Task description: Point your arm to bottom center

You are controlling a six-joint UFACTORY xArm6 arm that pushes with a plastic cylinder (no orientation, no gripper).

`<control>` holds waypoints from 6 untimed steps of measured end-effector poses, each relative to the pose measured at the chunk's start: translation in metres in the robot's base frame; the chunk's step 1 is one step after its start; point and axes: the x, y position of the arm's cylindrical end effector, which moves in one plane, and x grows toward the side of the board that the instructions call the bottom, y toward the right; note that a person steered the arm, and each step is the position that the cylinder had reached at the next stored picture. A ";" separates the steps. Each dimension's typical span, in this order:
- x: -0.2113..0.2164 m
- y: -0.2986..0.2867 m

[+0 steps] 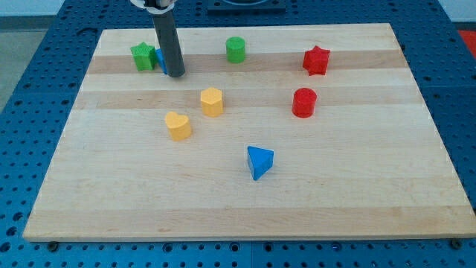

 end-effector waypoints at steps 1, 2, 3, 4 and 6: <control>0.000 0.000; -0.004 0.000; -0.004 0.000; 0.017 -0.011; 0.126 -0.077</control>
